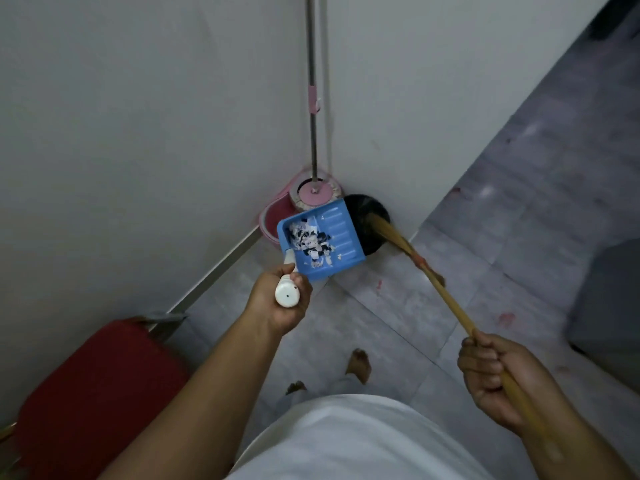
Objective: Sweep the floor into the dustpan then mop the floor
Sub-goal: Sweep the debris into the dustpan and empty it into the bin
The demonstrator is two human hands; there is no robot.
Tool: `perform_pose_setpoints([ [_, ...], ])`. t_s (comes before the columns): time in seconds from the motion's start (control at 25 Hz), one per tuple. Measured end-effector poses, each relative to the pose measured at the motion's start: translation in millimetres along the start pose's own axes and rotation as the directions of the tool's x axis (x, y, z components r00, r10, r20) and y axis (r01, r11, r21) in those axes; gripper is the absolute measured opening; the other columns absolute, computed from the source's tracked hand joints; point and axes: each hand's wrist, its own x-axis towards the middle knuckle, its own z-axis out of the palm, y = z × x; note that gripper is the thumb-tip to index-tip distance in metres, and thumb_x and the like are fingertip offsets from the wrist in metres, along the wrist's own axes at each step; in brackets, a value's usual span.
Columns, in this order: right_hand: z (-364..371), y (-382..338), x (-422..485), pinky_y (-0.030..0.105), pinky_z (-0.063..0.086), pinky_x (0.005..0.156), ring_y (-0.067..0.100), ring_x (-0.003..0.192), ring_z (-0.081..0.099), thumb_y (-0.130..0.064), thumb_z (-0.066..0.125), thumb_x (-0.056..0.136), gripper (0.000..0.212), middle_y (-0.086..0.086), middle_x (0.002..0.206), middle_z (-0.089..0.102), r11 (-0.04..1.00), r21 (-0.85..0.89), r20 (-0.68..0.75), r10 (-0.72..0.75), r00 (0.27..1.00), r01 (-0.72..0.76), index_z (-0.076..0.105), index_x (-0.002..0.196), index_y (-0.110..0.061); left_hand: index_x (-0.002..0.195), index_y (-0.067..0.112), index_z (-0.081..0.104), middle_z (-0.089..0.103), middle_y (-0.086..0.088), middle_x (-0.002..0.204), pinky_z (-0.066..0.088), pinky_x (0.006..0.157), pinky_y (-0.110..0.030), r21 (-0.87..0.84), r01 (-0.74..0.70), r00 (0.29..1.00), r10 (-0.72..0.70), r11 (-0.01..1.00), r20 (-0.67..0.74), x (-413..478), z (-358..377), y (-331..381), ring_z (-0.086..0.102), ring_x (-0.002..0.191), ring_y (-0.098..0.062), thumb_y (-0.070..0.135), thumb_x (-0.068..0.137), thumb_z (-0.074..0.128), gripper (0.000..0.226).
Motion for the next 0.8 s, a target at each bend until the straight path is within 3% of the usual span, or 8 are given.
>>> perform_pose_setpoints([
  [0.24,-22.7,-34.6,24.2,0.016,0.024,0.023,0.004,0.028,0.031,-0.007,0.066,0.056,0.019,-0.007,0.042,0.033,0.997,0.080,0.007,0.016,1.000,-0.016,0.048,0.063,-0.011,0.094,0.007,0.047,0.044,-0.001,0.045,0.045,0.032,-0.017,0.110,-0.016,1.000,0.018,0.994,-0.017,32.7,56.6,-21.1,0.047,0.032,-0.010,0.019,0.096,0.048,0.012],
  [0.4,-29.9,-54.6,42.7,0.017,0.024,0.022,0.004,0.028,0.031,-0.013,0.048,0.077,0.008,-0.007,0.041,0.033,0.997,0.080,-0.014,0.010,1.000,-0.009,0.044,0.071,-0.013,0.092,0.009,0.045,0.045,-0.001,0.045,0.045,0.032,-0.017,0.192,-0.023,0.999,0.030,0.981,-0.035,56.9,84.5,-28.2,0.048,0.032,-0.010,0.018,0.095,0.047,0.010],
  [0.8,-13.8,-62.9,64.5,0.013,0.024,0.024,0.004,0.028,0.031,-0.015,0.039,0.091,0.021,-0.004,0.041,0.033,0.982,0.183,-0.048,0.050,0.998,-0.041,0.045,0.071,-0.013,0.095,0.011,0.042,0.043,-0.001,0.046,0.041,0.032,-0.014,0.485,-0.044,0.995,0.084,0.874,-0.061,110.1,96.2,-10.4,0.044,0.032,-0.009,0.013,0.097,0.046,0.005],
])
